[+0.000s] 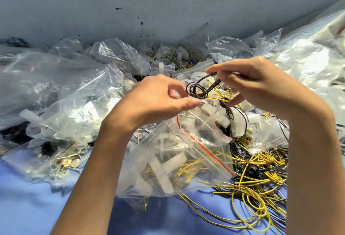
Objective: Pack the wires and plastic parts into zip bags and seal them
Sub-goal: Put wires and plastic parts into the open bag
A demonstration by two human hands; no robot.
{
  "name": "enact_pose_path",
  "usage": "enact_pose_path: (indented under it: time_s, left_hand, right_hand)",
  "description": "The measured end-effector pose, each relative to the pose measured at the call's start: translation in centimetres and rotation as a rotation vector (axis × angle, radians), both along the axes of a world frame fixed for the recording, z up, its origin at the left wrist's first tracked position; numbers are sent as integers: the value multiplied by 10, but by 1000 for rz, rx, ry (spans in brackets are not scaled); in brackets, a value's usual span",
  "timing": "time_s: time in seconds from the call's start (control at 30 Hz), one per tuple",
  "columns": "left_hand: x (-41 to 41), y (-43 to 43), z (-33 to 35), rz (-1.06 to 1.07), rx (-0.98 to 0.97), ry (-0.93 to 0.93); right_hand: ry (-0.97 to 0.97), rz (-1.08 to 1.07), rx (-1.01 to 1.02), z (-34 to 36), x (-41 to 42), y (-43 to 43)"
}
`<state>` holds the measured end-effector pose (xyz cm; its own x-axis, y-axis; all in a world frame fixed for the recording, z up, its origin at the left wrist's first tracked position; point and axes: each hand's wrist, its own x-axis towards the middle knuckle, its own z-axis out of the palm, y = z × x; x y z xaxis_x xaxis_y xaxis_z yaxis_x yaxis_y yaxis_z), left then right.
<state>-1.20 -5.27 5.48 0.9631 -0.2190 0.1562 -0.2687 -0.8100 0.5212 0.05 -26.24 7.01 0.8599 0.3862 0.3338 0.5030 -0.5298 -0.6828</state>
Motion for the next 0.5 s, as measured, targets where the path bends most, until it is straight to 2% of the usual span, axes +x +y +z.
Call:
enact_pose_path:
  time_s: [0.13, 0.23, 0.5]
  left_hand:
    - [-3, 4, -1, -116, 203, 159]
    - [1, 6, -4, -87, 235, 143]
    - [-3, 1, 5, 70, -226, -201]
  right_hand:
    - [-26, 4, -62, 2, -2, -1]
    - [14, 111, -123, 4, -8, 2]
    - [143, 298, -185, -4, -8, 36]
